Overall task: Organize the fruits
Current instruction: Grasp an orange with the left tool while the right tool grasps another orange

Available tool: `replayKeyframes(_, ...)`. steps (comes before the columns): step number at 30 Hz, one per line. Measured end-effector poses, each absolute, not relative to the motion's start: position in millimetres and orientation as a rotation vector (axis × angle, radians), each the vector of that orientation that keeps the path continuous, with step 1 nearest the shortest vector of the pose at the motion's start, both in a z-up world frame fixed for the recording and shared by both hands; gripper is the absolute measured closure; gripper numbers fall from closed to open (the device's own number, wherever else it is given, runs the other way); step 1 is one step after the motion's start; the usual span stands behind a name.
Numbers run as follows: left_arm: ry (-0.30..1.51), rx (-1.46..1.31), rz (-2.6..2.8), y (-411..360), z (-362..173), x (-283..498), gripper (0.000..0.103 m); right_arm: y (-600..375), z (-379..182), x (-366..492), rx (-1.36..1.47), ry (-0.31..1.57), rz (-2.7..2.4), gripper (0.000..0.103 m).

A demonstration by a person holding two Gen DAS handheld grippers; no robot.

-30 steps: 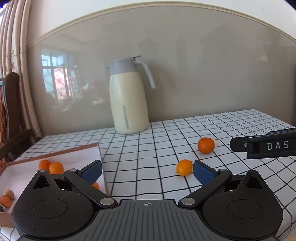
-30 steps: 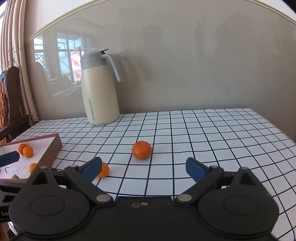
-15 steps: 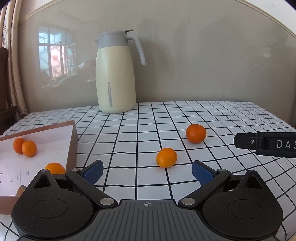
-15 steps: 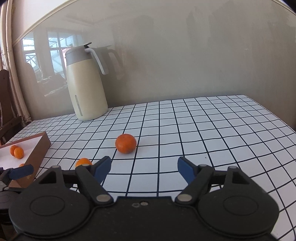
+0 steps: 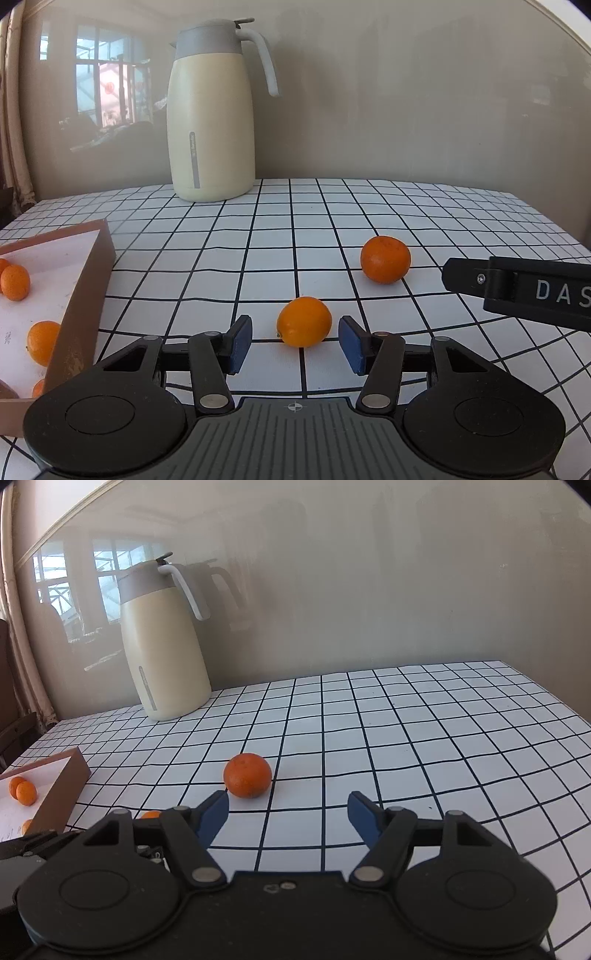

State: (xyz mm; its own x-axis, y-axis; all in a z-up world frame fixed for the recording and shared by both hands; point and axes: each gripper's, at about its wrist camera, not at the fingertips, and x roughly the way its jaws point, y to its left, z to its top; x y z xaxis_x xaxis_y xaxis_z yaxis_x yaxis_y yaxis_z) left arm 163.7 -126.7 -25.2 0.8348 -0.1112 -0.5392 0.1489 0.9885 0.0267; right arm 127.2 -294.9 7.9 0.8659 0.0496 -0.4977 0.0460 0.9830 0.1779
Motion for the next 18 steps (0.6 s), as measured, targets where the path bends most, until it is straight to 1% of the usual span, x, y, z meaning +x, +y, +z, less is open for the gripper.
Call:
replayKeyframes(1, 0.569, 0.068, -0.137, -128, -26, 166, 0.050, -295, 7, 133, 0.183, 0.525, 0.007, 0.039)
replayKeyframes(3, 0.582, 0.060, -0.138, -129, -28, 170, 0.060, -293, 8, 143, 0.176, 0.527, 0.018, 0.039)
replayKeyframes(4, 0.589, 0.050, -0.148, -128, -28, 172, 0.068, -292, 8, 148, 0.174, 0.531, 0.026, 0.039)
replayKeyframes(12, 0.589, 0.035, -0.148, -122, -28, 175, 0.069, -280, 2, 182, 0.177, 0.556, 0.066, 0.041)
replayKeyframes(18, 0.604, 0.012, -0.116, -103, -27, 182, 0.069, -271, -7, 203, 0.181, 0.603, 0.084, 0.048)
